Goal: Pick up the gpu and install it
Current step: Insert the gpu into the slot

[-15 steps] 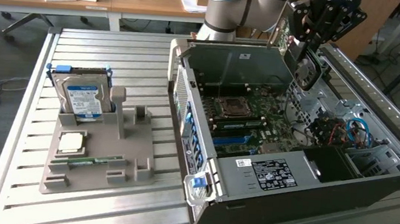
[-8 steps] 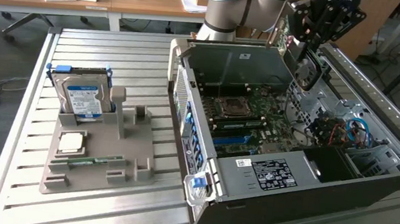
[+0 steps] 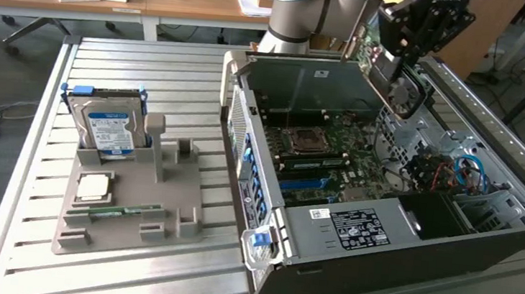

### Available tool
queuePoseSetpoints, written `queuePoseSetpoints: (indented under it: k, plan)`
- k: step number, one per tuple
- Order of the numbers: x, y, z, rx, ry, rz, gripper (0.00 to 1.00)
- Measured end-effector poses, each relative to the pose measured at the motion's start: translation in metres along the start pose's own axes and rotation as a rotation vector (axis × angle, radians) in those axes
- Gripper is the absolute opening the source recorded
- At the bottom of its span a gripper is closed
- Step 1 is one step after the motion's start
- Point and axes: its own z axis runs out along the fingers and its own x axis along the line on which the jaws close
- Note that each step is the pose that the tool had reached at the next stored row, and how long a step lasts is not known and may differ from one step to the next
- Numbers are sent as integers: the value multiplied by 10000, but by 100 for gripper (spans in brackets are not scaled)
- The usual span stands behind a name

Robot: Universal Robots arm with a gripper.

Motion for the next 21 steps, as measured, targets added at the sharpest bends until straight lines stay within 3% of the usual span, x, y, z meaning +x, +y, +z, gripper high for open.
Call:
queuePoseSetpoints:
  k: [21]
  plan:
    - [0, -1, 23, -89, 182, -3816, 26]
